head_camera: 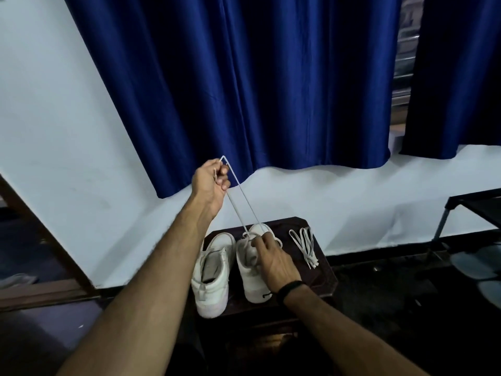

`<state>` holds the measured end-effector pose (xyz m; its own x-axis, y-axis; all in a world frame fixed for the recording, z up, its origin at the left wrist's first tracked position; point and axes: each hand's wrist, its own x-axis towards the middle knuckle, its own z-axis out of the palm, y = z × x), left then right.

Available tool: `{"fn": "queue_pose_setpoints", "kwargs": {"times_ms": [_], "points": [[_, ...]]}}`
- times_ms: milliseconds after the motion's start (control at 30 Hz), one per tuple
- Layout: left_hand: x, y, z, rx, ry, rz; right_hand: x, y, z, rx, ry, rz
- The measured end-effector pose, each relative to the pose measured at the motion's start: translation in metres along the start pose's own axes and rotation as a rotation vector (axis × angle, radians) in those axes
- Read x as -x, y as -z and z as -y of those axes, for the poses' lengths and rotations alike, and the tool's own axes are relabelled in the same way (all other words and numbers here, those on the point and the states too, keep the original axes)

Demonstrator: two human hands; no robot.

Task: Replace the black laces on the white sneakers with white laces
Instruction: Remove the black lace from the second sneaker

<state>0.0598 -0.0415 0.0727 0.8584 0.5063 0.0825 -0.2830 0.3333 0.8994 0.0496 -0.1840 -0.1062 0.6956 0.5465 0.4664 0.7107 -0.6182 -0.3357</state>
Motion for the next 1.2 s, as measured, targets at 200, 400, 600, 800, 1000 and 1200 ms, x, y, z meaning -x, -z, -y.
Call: {"fn": "queue_pose_setpoints", "kwargs": {"times_ms": [200,400,600,800,1000,1200], "points": [[0.019,-0.024,-0.039,0.113,-0.091,0.231,-0.005,-0.007,0.002,0.011,-0.046,-0.072],[0.034,-0.058,-0.115,0.178,-0.253,0.345,-0.004,-0.013,0.001,0.007,-0.066,-0.129],[0.049,-0.060,-0.137,0.058,-0.274,0.300,-0.021,0.009,0.008,-0.505,-0.319,-0.204],[0.058,-0.061,-0.131,-0.007,-0.246,0.314,-0.089,0.053,0.017,-0.526,-0.367,-0.060],[0.058,-0.056,-0.122,-0.023,-0.219,0.248,-0.129,0.123,0.038,-0.638,-0.221,-0.270],[0.055,-0.054,-0.119,-0.014,-0.213,0.190,-0.132,0.172,0.056,-0.731,-0.064,-0.398]]}}
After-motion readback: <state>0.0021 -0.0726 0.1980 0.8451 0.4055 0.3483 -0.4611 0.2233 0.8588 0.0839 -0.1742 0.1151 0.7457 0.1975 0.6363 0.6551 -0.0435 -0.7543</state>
